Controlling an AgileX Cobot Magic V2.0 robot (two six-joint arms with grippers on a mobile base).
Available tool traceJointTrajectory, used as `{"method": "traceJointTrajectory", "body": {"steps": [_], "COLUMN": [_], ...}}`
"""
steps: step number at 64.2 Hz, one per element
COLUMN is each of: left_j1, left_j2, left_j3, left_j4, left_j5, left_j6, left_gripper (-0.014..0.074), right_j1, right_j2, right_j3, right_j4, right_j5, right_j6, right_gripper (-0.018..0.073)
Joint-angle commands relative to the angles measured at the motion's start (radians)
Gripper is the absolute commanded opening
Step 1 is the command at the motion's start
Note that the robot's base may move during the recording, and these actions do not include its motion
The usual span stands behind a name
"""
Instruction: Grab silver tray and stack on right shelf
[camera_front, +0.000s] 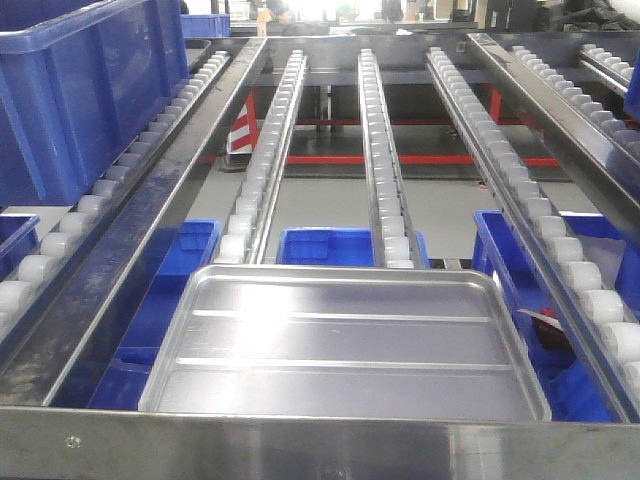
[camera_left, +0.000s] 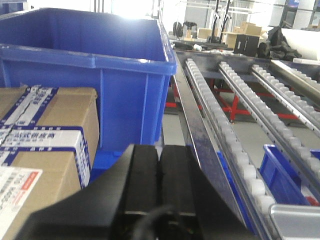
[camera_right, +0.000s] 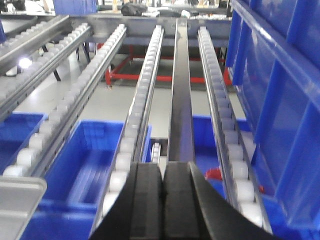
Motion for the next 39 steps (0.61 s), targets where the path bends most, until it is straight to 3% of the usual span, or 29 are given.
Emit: {"method": "traceJointTrajectory", "body": {"steps": [1, 6, 15, 29, 39], "left_j1": [0.0, 0.0, 0.0, 0.0, -0.016], "left_j2": [-0.013, 0.011, 0.096, 0.384, 0.588], "left_j3": [-0.008, -0.085, -0.286, -0.633, -0.737], "left_j4": [-0.011, -0.002, 0.021, 0.009, 0.009], "left_j5": [-0.131, -0.115, -0.006, 0.357, 0.415], "left_j6": [-0.004, -0.004, -0.004, -0.004, -0.004], "left_gripper": [-0.0093, -0.0093, -0.0093, -0.009, -0.009], "right_j1": [0.002, 0.002, 0.002, 0.002, 0.007], "right_j2": [-0.021, -0.021, 0.012, 0.227, 0.375], "right_j3": [-0.02, -0.06, -0.196, -0.38, -0.428], "right_j4": [-0.002, -0.002, -0.002, -0.002, -0.002], "right_j5": [-0.189, -0.269, -0.21, -0.143, -0.143], "right_j6": [-0.006, -0.006, -0.006, -0.006, -0.006], "right_gripper": [0.0048, 0.0048, 0.0048, 0.0053, 0.0139]}}
